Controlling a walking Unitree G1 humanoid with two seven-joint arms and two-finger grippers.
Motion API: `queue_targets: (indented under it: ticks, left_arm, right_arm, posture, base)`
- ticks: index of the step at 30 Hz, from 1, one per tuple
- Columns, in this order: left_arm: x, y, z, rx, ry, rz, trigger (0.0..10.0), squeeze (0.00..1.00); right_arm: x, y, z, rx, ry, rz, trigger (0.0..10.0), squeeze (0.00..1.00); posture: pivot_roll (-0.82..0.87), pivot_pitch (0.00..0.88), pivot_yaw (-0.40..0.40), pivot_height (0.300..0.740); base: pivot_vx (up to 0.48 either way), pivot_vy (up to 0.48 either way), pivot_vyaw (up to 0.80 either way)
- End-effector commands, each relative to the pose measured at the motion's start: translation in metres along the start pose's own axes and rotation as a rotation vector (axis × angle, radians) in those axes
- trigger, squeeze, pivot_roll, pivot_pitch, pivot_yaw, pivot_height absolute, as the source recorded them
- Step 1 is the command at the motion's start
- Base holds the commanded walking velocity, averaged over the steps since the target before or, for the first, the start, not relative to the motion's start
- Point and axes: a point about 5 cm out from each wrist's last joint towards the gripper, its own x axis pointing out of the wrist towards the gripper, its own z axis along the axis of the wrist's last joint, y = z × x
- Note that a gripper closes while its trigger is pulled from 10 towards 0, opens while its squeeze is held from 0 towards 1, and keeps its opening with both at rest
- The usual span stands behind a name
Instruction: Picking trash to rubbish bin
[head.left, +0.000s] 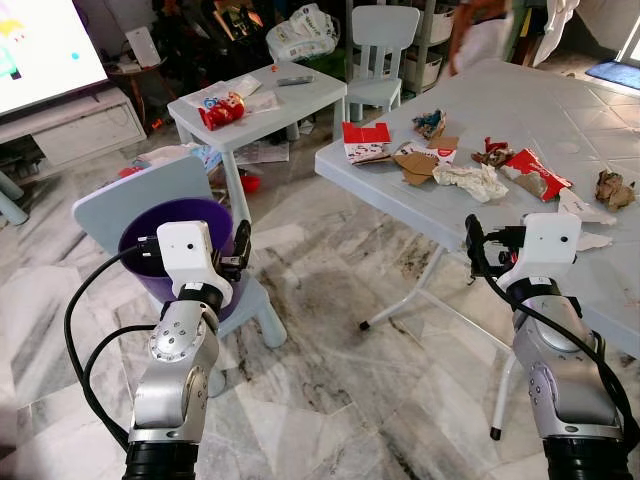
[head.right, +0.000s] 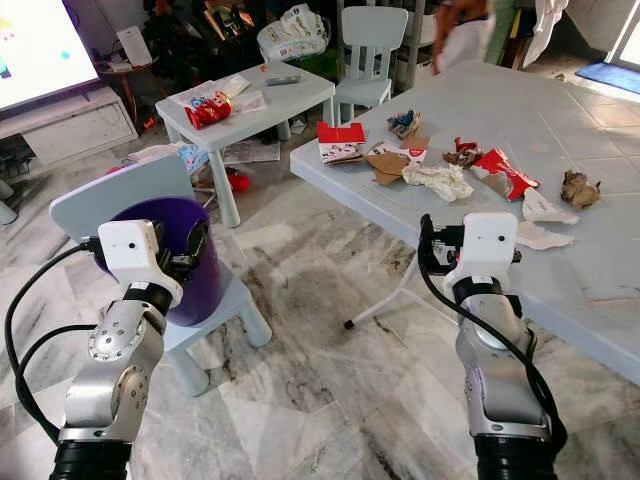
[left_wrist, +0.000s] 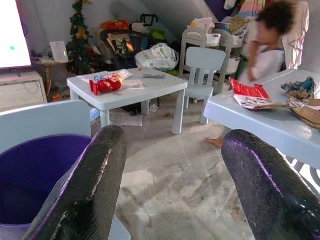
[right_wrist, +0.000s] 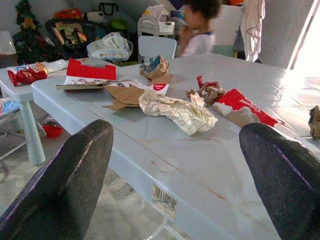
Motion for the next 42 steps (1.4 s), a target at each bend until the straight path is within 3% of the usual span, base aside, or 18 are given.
queue_targets:
  ticks: [1,42]
  left_arm:
    - [0.0010,-0.0040,0.0025,-0.002,-0.007,-0.017,10.0,0.00]
    - [0.0021,-0.0047,0.0027,-0.003,-0.013,-0.016,10.0,0.00]
  right_arm:
    - [0.0003,0.0004,0.0043,0.036,-0.010,0.010,10.0,0.00]
    - [0.0017,-0.0002,0.0053,0.033,-0.009,0.018,10.0,0.00]
  posture:
    - [0.00,0.040,0.030,0.740]
    - [-0.01,0.033,0.028,0.740]
  base:
    - [0.000,0.000,0.00]
    - [0.000,0.000,0.00]
